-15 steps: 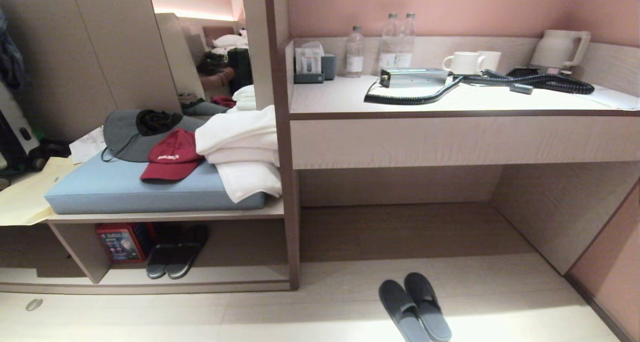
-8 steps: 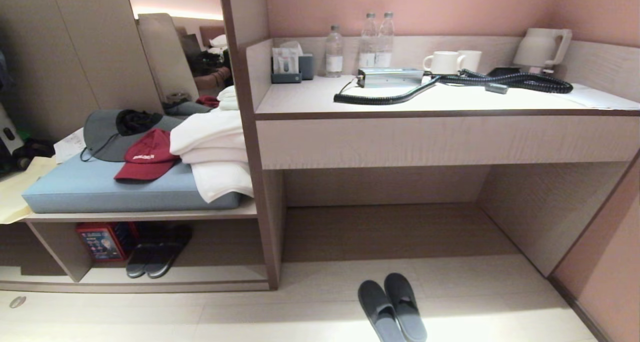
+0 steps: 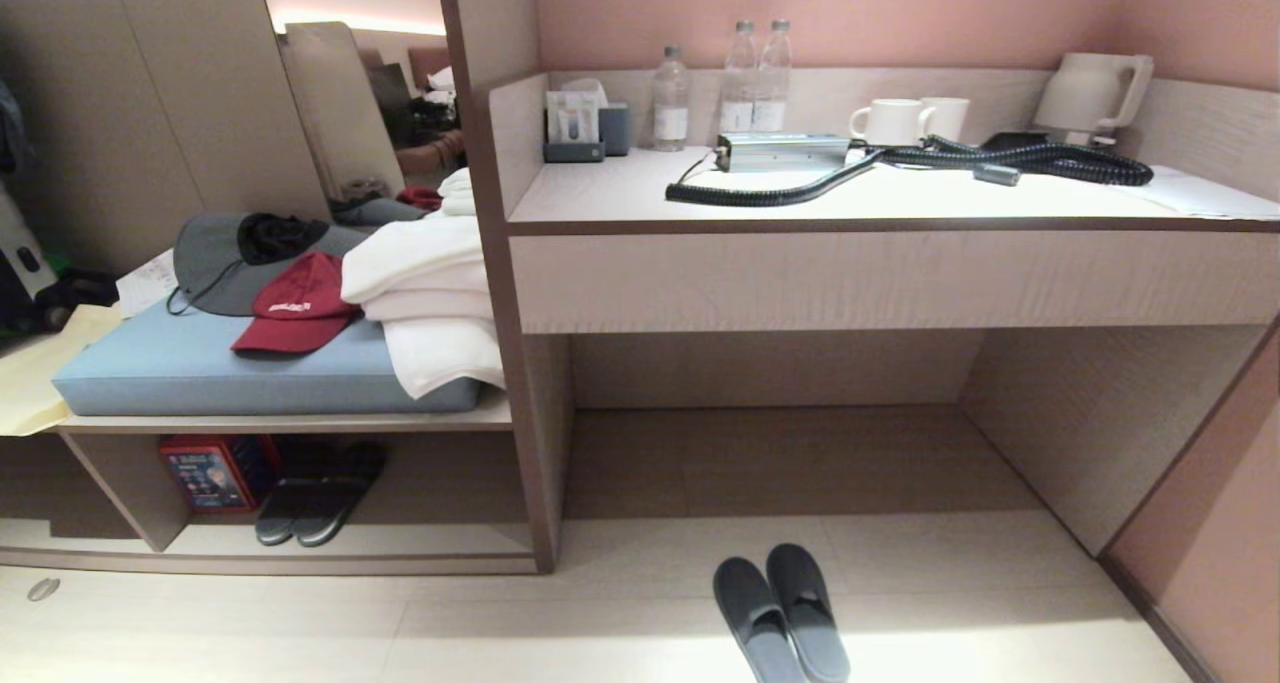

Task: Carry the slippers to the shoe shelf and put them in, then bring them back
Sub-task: Pick up the slippers on the floor

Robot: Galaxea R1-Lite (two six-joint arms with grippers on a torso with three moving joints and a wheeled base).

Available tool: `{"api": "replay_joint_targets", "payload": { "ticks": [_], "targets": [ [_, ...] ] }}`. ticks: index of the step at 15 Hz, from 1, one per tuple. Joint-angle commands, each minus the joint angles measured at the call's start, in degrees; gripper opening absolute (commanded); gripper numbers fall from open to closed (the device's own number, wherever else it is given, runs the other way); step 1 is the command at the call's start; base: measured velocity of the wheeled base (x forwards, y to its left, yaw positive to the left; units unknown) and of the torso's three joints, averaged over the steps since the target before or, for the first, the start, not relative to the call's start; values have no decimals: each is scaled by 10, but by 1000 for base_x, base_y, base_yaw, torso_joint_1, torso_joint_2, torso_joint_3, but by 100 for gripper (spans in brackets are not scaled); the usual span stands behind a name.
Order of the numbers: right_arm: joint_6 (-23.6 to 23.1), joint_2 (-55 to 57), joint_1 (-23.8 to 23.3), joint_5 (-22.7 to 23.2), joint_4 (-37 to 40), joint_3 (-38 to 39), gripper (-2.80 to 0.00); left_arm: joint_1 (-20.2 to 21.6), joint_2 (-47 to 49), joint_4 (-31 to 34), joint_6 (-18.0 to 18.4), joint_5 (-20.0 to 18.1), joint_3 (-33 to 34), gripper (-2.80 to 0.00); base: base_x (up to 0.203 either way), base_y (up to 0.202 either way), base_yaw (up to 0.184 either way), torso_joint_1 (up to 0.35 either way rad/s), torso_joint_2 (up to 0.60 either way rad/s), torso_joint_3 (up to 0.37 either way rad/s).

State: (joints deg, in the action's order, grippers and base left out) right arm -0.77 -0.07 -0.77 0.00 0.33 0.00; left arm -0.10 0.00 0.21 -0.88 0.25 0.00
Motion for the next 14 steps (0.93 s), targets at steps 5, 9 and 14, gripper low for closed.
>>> {"api": "replay_joint_targets", "payload": {
  "ticks": [5,9,14],
  "targets": [
    [-1,-1,0,2,-1,1,-280,1,0,0,-1,0,0,-280,0,0,0,2,4,-177],
    [-1,-1,0,2,-1,1,-280,0,0,0,-1,0,0,-280,0,0,0,3,2,-199],
    [-1,0,0,1,-1,1,-280,0,0,0,-3,0,0,-280,0,0,0,1,4,-198]
  ]
}}
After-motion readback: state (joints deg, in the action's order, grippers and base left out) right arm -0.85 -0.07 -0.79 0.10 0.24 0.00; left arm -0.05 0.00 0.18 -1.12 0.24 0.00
